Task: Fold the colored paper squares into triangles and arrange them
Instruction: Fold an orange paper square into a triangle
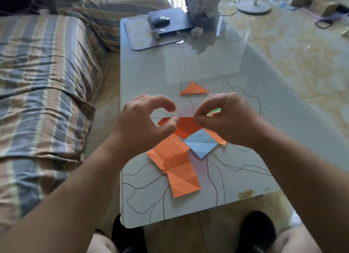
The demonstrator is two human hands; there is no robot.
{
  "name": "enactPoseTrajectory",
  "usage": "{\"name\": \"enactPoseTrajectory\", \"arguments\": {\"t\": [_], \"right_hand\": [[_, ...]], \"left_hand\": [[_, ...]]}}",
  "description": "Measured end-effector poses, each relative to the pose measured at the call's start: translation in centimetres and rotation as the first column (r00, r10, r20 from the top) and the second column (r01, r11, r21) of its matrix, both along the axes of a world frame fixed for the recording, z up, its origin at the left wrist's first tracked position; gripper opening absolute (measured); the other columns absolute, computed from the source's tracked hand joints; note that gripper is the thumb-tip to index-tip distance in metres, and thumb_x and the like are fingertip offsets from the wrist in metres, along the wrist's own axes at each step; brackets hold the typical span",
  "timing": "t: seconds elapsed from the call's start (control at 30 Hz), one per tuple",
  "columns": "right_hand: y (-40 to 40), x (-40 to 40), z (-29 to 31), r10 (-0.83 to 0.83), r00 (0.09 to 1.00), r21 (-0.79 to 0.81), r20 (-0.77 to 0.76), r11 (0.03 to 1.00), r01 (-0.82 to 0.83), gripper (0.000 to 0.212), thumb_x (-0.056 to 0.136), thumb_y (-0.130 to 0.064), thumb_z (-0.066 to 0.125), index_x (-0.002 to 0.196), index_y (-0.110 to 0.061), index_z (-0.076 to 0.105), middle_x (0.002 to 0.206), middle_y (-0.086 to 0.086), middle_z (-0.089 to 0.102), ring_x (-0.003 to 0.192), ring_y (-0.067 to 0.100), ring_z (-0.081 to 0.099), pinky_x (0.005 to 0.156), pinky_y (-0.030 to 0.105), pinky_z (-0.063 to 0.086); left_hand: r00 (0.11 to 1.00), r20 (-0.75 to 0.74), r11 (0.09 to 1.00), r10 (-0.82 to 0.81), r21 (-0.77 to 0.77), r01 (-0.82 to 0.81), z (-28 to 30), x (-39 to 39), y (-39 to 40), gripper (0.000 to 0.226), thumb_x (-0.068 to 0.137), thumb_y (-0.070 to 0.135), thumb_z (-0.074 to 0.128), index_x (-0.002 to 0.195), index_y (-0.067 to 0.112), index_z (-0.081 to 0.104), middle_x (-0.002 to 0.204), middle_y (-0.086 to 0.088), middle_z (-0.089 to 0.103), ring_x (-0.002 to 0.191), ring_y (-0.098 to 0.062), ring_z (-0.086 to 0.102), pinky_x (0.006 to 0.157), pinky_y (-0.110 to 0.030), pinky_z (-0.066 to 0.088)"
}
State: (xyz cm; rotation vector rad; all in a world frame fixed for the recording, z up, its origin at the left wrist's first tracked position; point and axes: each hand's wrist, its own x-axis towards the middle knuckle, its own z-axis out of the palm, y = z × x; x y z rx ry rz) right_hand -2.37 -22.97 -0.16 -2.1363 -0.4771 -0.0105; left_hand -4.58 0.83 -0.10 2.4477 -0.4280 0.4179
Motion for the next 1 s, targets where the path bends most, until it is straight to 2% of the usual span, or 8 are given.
{"name": "enactPoseTrajectory", "arguments": {"t": [0.17,0.4,0.47,0.63,0.7,0.77,0.83,1.0], "right_hand": [[-0.1,0.1,0.0,-0.028,1.0,0.018,0.01,0.999,0.028,0.013,0.083,-0.017,0.082,0.076,-0.028,0.079,0.077,-0.015,0.073,0.082,0.01,0.071,0.081,0.035,0.059],[-1.1,0.5,0.4,-0.047,0.997,-0.132,0.065,0.99,0.055,0.015,0.084,-0.021,0.081,0.072,-0.028,0.075,0.075,-0.018,0.068,0.082,0.004,0.064,0.075,0.019,0.048],[-1.5,0.7,0.6,-0.073,0.994,-0.204,0.077,0.975,0.087,0.016,0.084,-0.031,0.084,0.072,-0.028,0.073,0.077,-0.015,0.069,0.083,0.005,0.063,0.076,0.022,0.05],[-2.0,0.6,0.6,-0.107,0.994,-0.337,-0.037,0.937,0.089,0.027,0.072,-0.049,0.089,0.079,-0.032,0.069,0.089,-0.013,0.07,0.085,0.005,0.067,0.071,0.024,0.05],[-1.8,0.4,0.4,-0.133,0.99,-0.311,-0.045,0.944,0.113,0.038,0.071,-0.056,0.087,0.097,-0.039,0.065,0.1,-0.015,0.066,0.085,0.002,0.068,0.07,0.02,0.047],[-1.6,0.3,0.5,-0.173,0.985,-0.246,-0.023,0.956,0.162,0.044,0.079,-0.059,0.08,0.115,-0.046,0.059,0.105,-0.015,0.064,0.086,0.0,0.067,0.07,0.018,0.045],[-1.2,0.2,0.6,-0.186,0.982,-0.178,-0.026,0.968,0.178,0.038,0.087,-0.053,0.075,0.12,-0.05,0.055,0.103,-0.013,0.064,0.083,-0.001,0.066,0.069,0.019,0.044],[-0.2,-0.4,0.2,-0.048,0.988,-0.09,-0.146,0.995,0.035,0.048,0.093,-0.017,0.07,0.121,-0.055,0.06,0.099,-0.009,0.066,0.08,0.007,0.067,0.071,0.035,0.06]], "left_hand": [[0.998,0.044,0.999,-0.036,0.031,0.035,-0.1,0.6,0.6,0.011,0.089,0.037,0.071,0.088,0.028,0.078,0.09,0.017,0.074,0.099,-0.006,0.066,0.091,-0.032,0.053],[0.998,0.028,0.997,-0.053,0.057,0.052,0.0,0.8,1.3,0.01,0.088,0.035,0.076,0.09,0.026,0.079,0.091,0.015,0.074,0.099,-0.008,0.067,0.09,-0.035,0.056],[0.998,0.019,0.996,-0.053,0.075,0.051,0.1,1.0,1.5,0.011,0.091,0.037,0.077,0.092,0.027,0.079,0.091,0.017,0.072,0.098,-0.007,0.067,0.09,-0.031,0.054],[0.99,-0.143,0.99,0.017,0.142,0.004,-0.2,0.5,0.8,0.014,0.094,0.045,0.069,0.092,0.033,0.074,0.082,0.025,0.065,0.079,0.011,0.058,0.073,0.0,0.037],[0.967,-0.238,0.995,0.092,0.068,-0.078,-0.3,0.4,0.5,0.016,0.095,0.044,0.067,0.089,0.03,0.072,0.076,0.02,0.07,0.075,0.01,0.062,0.068,-0.005,0.043],[0.933,-0.338,0.975,0.121,-0.135,-0.175,-0.3,0.5,0.4,0.016,0.096,0.04,0.069,0.089,0.027,0.073,0.075,0.012,0.074,0.071,-0.004,0.068,0.071,-0.028,0.058],[0.884,-0.46,0.892,0.08,-0.363,-0.269,-0.2,0.5,0.2,0.012,0.097,0.031,0.072,0.091,0.021,0.073,0.076,0.002,0.076,0.069,-0.016,0.069,0.074,-0.041,0.06],[0.749,-0.653,0.614,-0.109,-0.637,-0.466,0.1,0.4,-0.7,0.006,0.099,0.011,0.067,0.096,0.016,0.067,0.07,-0.002,0.07,0.064,-0.016,0.065,0.065,-0.031,0.059]]}}
